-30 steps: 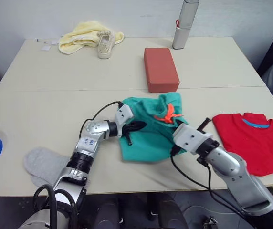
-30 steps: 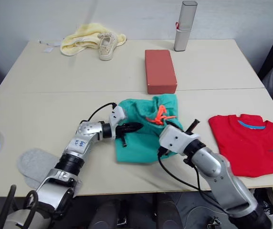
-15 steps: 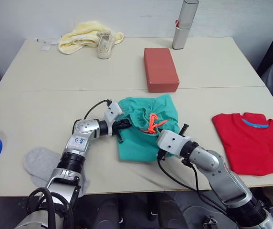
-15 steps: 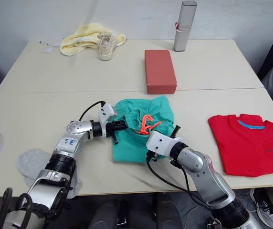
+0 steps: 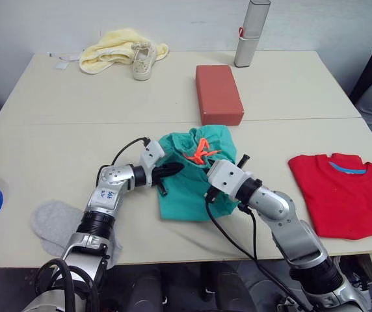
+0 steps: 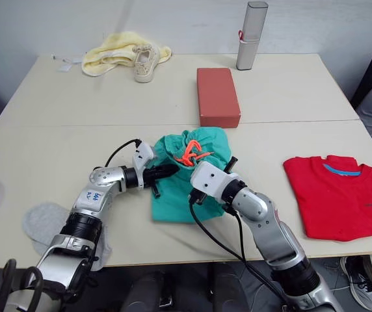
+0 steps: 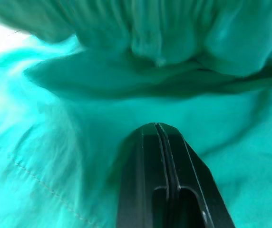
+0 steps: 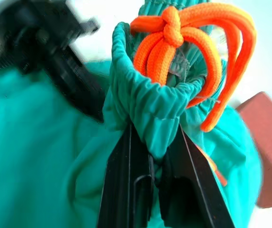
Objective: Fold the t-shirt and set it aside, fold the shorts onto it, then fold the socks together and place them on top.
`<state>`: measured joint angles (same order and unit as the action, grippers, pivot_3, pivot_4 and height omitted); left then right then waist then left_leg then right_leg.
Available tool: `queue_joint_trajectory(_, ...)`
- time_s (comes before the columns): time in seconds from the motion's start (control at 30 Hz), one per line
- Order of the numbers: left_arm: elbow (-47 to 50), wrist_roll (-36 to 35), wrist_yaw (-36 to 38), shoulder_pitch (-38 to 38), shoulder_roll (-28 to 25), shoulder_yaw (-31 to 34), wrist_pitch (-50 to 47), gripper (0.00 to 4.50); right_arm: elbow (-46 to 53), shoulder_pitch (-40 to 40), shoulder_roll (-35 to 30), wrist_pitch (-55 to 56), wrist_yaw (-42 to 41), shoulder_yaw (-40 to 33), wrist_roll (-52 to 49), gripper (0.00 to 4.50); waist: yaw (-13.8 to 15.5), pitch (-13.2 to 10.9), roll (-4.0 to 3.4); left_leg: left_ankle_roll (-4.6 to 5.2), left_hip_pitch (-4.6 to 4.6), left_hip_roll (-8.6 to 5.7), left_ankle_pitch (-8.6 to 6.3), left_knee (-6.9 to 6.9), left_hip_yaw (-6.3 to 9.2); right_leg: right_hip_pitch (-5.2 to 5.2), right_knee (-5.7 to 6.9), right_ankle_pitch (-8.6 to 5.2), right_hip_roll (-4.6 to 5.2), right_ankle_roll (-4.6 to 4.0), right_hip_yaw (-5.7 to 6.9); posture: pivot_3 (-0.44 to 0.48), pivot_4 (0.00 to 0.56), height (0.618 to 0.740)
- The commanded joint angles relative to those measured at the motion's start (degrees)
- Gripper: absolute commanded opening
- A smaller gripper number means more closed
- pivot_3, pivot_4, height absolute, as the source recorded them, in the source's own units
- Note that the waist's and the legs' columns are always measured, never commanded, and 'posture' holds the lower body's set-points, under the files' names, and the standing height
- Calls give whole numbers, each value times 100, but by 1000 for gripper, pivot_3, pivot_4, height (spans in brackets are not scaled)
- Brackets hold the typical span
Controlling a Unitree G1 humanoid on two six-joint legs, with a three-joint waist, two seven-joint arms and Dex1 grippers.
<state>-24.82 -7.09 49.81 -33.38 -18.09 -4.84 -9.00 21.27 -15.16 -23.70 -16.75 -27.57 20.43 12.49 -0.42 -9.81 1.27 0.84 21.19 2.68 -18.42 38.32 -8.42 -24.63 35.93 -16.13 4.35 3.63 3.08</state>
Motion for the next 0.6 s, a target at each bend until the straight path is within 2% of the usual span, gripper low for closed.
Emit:
queue_joint_trajectory(0.03, 131, -108, 54, 133, -64, 62, 94, 0, -169, 120, 39, 64, -56, 138, 85, 22, -1, 0, 0, 0, -1, 0, 0, 0, 0, 0, 0, 0, 0, -1, 0, 0, 150, 740)
queue_joint_trajectory(0.07, 169, -142, 107, 163, -95, 81, 113, 0, -182, 140, 126, 65, -52, 98, -22, 22, -3, 0, 0, 0, 0, 0, 0, 0, 0, 0, 0, 0, 0, -1, 0, 0, 150, 740)
queue_joint_trajectory(0.1, 211, -188, 176, 196, -130, 104, 142, 0, -177, 139, 195, 119, -63, 68, -129, 267, -12, 0, 0, 0, 0, 0, 0, 0, -1, 0, 1, 0, 0, -1, -1, 0, 150, 740)
queue_joint_trajectory(0.2, 427, -338, 550, 335, -304, 84, 207, 0, 40, 153, 349, 189, -268, -102, -601, 1113, -84, 0, 0, -2, 0, 2, 1, -1, 1, 0, 3, 0, 0, -1, -1, 0, 150, 740)
queue_joint_trajectory(0.3, 510, -353, 639, 385, -444, 98, 231, 0, 429, 339, 374, -37, -811, -461, -1616, 2135, -105, 0, 0, -5, 1, 3, 1, -3, 4, 0, 2, -2, 0, -3, 2, 0, 150, 740)
queue_joint_trajectory(0.4, 487, -365, 712, 356, -612, 155, 234, 0, 718, 616, 85, -356, -1504, -892, -2656, 3192, -103, 0, 0, -3, 2, 3, -1, -4, 7, 1, 0, -2, 3, -3, 3, 0, 150, 740)
queue_joint_trajectory(0.47, 437, -396, 995, 305, -957, 222, 229, 0, 922, 835, -309, -757, -2120, -1544, -3746, 3746, -101, -1, 1, 0, 1, 2, -2, -4, 7, 4, -2, -1, 5, -3, 4, 0, 150, 740)
queue_joint_trajectory(0.53, 393, -433, 1408, 228, -1367, 236, 182, 0, 914, 873, -562, -1242, -2332, -2139, -4630, 4491, -101, -2, 3, 7, 0, 0, -6, -3, 7, 4, -2, -1, 8, -2, 4, 0, 150, 740)
queue_joint_trajectory(0.6, 426, -553, 1913, 135, -1736, 227, 87, 0, 698, 762, -652, -1614, -2274, -2599, -5241, 4491, -122, -2, 3, 7, 0, 2, -7, -5, 9, 2, 0, -1, 10, -4, 3, 0, 150, 740)
